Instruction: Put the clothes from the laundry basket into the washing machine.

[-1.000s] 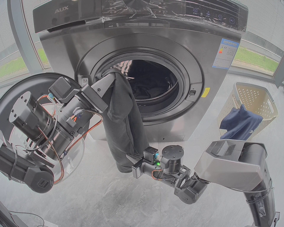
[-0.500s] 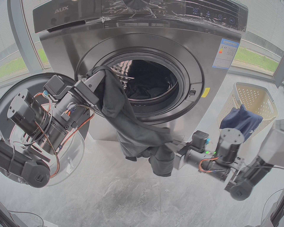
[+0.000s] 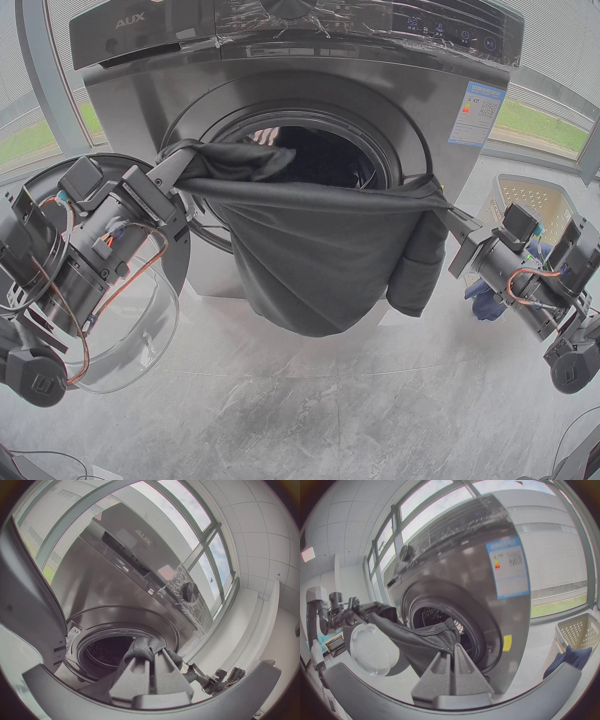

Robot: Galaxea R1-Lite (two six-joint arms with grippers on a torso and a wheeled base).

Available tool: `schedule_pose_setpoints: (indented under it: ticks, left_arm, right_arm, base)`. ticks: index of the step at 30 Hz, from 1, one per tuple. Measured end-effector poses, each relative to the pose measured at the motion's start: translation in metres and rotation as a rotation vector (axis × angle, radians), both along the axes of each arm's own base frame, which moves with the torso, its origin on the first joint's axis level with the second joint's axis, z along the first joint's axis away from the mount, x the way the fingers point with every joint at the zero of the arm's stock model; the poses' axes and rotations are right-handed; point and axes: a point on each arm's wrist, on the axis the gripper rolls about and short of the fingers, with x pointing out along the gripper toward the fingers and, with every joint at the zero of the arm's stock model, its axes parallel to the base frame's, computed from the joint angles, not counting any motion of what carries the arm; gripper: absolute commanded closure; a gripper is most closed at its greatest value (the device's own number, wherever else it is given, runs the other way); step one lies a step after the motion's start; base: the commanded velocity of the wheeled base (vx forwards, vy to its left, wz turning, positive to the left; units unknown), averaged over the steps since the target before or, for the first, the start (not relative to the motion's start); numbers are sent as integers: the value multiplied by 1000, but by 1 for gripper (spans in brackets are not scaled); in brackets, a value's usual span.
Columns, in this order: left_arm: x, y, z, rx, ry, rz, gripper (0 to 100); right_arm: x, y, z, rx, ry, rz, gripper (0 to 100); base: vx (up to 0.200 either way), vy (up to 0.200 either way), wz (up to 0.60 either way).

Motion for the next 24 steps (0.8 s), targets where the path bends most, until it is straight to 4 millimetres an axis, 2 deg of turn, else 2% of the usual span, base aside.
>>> schedule_pose_setpoints:
  ticks: [9, 18, 24]
  left_arm:
    - [-10, 5, 3, 1, -14, 1, 100]
    - [-7, 5, 4, -5, -21, 13, 100]
    - [-4, 5, 10, -27, -35, 39, 100]
  right_arm:
    - [1, 5, 33, 104, -91, -27, 100]
    - [-1, 7, 47, 136, -135, -19, 100]
    - [-3, 4, 48, 135, -136, -22, 100]
  base:
    - [0, 0, 0]
    - [0, 0, 0]
    - [0, 0, 0]
